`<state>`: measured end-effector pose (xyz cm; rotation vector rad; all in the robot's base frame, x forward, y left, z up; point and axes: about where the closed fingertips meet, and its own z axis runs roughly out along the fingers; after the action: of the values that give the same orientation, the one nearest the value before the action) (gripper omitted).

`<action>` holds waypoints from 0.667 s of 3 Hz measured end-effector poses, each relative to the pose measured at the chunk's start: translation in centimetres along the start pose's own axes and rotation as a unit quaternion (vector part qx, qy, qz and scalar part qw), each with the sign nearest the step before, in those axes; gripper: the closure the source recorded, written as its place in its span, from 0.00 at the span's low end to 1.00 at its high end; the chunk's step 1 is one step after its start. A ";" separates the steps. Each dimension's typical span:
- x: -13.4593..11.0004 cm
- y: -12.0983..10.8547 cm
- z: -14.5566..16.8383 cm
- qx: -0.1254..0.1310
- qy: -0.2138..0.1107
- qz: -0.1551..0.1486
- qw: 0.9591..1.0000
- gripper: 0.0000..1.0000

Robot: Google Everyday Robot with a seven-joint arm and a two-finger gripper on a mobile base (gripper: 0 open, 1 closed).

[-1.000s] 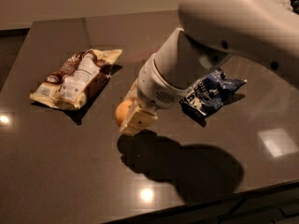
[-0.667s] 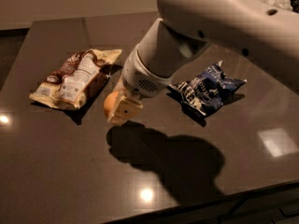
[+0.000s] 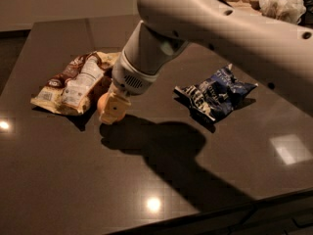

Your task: Move orange near brown chip bag

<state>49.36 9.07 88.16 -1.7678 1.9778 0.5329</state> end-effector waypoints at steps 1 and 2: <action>0.2 -0.8 1.6 -0.004 0.006 0.017 1.000 0.75; 0.0 -1.6 3.1 -0.007 0.004 0.031 0.999 0.52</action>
Offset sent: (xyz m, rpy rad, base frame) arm 0.0316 0.0229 -0.0396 0.0078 0.0725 -0.0765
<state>51.18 10.57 85.60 -1.7232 2.0449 0.5618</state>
